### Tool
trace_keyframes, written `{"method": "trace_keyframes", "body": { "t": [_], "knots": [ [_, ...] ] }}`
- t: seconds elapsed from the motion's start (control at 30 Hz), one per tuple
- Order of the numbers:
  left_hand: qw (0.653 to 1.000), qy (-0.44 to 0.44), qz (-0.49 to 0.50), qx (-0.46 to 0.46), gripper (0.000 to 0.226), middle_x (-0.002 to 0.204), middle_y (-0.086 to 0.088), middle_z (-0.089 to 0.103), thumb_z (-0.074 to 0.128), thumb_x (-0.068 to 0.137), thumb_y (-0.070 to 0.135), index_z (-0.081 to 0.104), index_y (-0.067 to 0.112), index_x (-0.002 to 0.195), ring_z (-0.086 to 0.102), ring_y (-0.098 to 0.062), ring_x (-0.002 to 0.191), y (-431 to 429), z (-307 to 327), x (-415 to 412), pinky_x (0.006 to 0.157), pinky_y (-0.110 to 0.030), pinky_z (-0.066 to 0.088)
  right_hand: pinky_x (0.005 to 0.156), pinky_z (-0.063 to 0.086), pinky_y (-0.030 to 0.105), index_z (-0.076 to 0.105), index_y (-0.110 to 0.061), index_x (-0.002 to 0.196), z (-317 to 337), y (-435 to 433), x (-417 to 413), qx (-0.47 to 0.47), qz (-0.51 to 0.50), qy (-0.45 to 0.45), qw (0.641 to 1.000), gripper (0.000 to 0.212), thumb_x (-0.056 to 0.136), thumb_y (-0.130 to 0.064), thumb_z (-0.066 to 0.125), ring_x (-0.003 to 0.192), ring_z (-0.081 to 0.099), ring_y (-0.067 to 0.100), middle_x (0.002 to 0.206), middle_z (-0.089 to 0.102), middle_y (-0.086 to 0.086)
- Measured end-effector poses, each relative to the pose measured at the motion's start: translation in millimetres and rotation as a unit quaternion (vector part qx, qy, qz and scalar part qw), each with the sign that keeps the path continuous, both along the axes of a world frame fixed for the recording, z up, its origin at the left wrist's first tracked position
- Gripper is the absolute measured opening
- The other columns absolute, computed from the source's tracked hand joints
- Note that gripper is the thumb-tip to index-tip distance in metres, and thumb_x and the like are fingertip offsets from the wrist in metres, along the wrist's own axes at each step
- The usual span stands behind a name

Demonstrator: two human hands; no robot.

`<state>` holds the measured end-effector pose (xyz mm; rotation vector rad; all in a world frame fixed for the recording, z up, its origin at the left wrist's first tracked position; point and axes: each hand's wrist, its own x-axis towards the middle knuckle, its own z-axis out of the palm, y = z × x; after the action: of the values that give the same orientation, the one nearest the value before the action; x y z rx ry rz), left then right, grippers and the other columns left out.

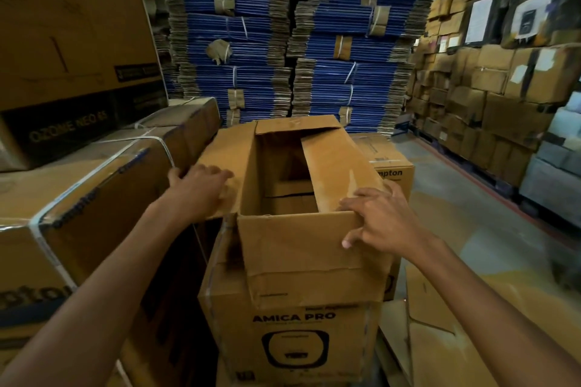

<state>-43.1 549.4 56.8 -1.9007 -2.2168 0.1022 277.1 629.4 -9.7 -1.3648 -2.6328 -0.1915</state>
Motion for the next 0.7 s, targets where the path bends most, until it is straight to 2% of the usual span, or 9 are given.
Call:
{"method": "trace_keyframes", "body": {
  "t": [0.07, 0.1, 0.23, 0.33, 0.4, 0.5, 0.57, 0.63, 0.7],
  "knots": [
    [0.992, -0.034, -0.1, -0.067, 0.087, 0.168, 0.01, 0.009, 0.057, 0.094, 0.003, 0.016, 0.046, 0.157, 0.008, -0.022, 0.155, 3, -12, -4, 0.12, -0.061, 0.023, 0.121, 0.002, 0.052, 0.049, -0.043, 0.145, 4, 2, 6, -0.017, 0.003, -0.005, 1.0, 0.078, 0.075, -0.074, 0.067, 0.147, 0.031, 0.008, 0.152, 0.049, -0.009],
    [0.987, -0.028, -0.136, -0.085, 0.091, 0.169, 0.013, 0.004, 0.056, 0.092, -0.003, 0.017, 0.05, 0.155, 0.003, -0.02, 0.156, 7, -16, -5, 0.121, -0.059, 0.024, 0.121, 0.001, 0.052, 0.047, -0.044, 0.146, 7, 4, 12, -0.027, 0.008, -0.012, 1.0, 0.077, 0.077, -0.071, 0.068, 0.147, 0.031, 0.007, 0.153, 0.048, -0.01],
    [0.973, -0.053, -0.208, -0.083, 0.068, 0.165, 0.019, 0.017, 0.065, 0.094, 0.012, 0.04, 0.048, 0.146, -0.004, -0.015, 0.156, 25, -26, 3, 0.123, -0.06, 0.008, 0.121, 0.004, 0.055, 0.051, -0.043, 0.142, 25, 11, 38, -0.028, -0.009, -0.067, 0.997, 0.063, 0.084, -0.052, 0.073, 0.143, 0.038, 0.008, 0.148, 0.052, -0.014],
    [0.959, -0.115, -0.26, 0.004, 0.05, 0.147, 0.009, 0.048, 0.069, 0.09, 0.017, 0.055, 0.038, 0.133, 0.027, -0.016, 0.148, 36, -35, 35, 0.124, -0.054, 0.012, 0.11, 0.031, 0.042, 0.064, -0.037, 0.131, 42, 3, 44, -0.081, 0.025, -0.01, 0.996, 0.042, 0.09, -0.042, 0.068, 0.127, 0.054, 0.012, 0.133, 0.064, -0.013],
    [0.936, -0.186, -0.295, 0.053, 0.041, 0.125, 0.008, 0.058, 0.073, 0.087, 0.02, 0.06, 0.031, 0.125, 0.046, -0.016, 0.126, 39, -42, 63, 0.116, -0.046, 0.028, 0.095, 0.04, 0.034, 0.07, -0.033, 0.126, 48, -14, 27, -0.167, 0.062, 0.08, 0.981, 0.041, 0.095, -0.058, 0.058, 0.116, 0.057, 0.011, 0.126, 0.067, -0.013],
    [0.908, -0.195, -0.354, 0.112, 0.033, 0.108, 0.004, 0.065, 0.078, 0.084, 0.027, 0.068, 0.021, 0.116, 0.053, -0.016, 0.101, 45, -56, 106, 0.094, -0.043, 0.045, 0.085, 0.05, 0.041, 0.075, -0.032, 0.104, 43, -31, -4, -0.206, 0.032, 0.147, 0.967, 0.052, 0.091, -0.073, 0.046, 0.1, 0.06, 0.016, 0.103, 0.07, -0.002],
    [0.903, -0.182, -0.364, 0.136, 0.039, 0.112, 0.0, 0.067, 0.079, 0.085, 0.03, 0.068, 0.018, 0.12, 0.055, -0.021, 0.104, 48, -63, 127, 0.092, -0.041, 0.044, 0.077, 0.049, 0.042, 0.072, -0.03, 0.102, 34, -33, -12, -0.161, -0.03, 0.127, 0.978, 0.041, 0.091, -0.067, 0.057, 0.102, 0.061, 0.023, 0.099, 0.066, 0.002],
    [0.91, -0.185, -0.347, 0.128, 0.046, 0.123, 0.001, 0.063, 0.075, 0.088, 0.035, 0.063, 0.02, 0.13, 0.051, -0.02, 0.115, 51, -67, 134, 0.102, -0.039, 0.038, 0.077, 0.042, 0.041, 0.067, -0.028, 0.116, 28, -33, -7, -0.126, -0.062, 0.098, 0.985, 0.044, 0.089, -0.063, 0.064, 0.109, 0.059, 0.027, 0.106, 0.063, 0.002],
    [0.928, -0.172, -0.318, 0.094, 0.06, 0.136, 0.004, 0.055, 0.073, 0.087, 0.046, 0.054, 0.026, 0.14, 0.041, -0.016, 0.131, 53, -68, 126, 0.116, -0.036, 0.022, 0.079, 0.039, 0.041, 0.065, -0.028, 0.116, 26, -34, 1, -0.115, -0.069, 0.082, 0.987, 0.043, 0.089, -0.061, 0.065, 0.11, 0.058, 0.026, 0.108, 0.062, 0.001]
  ]
}}
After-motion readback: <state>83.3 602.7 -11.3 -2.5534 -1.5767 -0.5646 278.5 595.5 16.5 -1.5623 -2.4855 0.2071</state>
